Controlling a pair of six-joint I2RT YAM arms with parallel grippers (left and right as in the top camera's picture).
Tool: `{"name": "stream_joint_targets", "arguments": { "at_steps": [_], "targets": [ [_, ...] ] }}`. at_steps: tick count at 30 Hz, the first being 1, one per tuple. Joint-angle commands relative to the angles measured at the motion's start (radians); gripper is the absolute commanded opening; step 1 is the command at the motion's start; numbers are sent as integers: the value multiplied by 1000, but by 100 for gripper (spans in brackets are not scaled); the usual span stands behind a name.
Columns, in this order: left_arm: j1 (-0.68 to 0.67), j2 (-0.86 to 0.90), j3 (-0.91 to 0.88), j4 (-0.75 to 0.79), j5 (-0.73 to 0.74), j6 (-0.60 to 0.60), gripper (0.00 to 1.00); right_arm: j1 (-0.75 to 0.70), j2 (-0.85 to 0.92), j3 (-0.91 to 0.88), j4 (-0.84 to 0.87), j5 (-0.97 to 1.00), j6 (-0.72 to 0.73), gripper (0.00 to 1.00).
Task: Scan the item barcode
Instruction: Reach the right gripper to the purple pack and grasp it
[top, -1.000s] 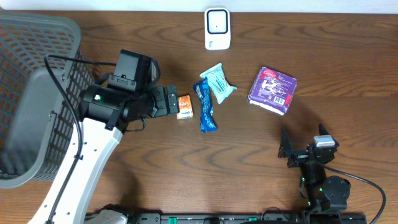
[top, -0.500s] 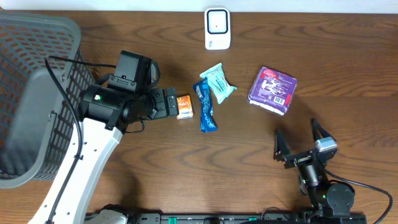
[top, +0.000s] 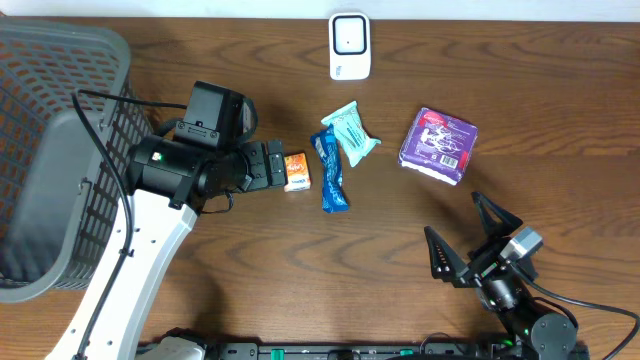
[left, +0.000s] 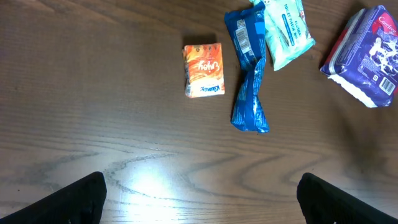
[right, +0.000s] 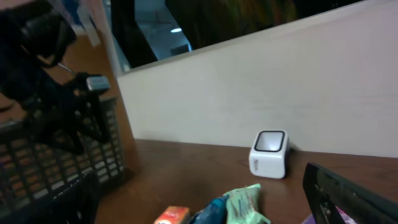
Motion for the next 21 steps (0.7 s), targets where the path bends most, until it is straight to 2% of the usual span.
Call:
{"name": "stream_joint_targets", "arguments": {
  "at_steps": [1, 4, 10, 15, 19, 21],
  "targets": [
    [3, -1, 5, -3, -13, 2, 98, 0, -5, 0, 35, 3, 54, 99],
    [3, -1, 5, -3, -13, 2, 98, 0, -3, 3, 98, 47, 54, 99],
    [3, -1, 5, -3, -13, 2, 98, 0, 31, 58, 104, 95, 38, 99],
    [3, -1, 5, -3, -13, 2, 98, 0, 159, 149, 83, 87, -11, 99],
    [3, -1, 5, -3, -13, 2, 98, 0, 319, 289, -19, 61, -90, 99],
    [3, -1, 5, -3, -13, 2, 98, -1, 428, 409, -142, 56, -154, 99]
  ]
}}
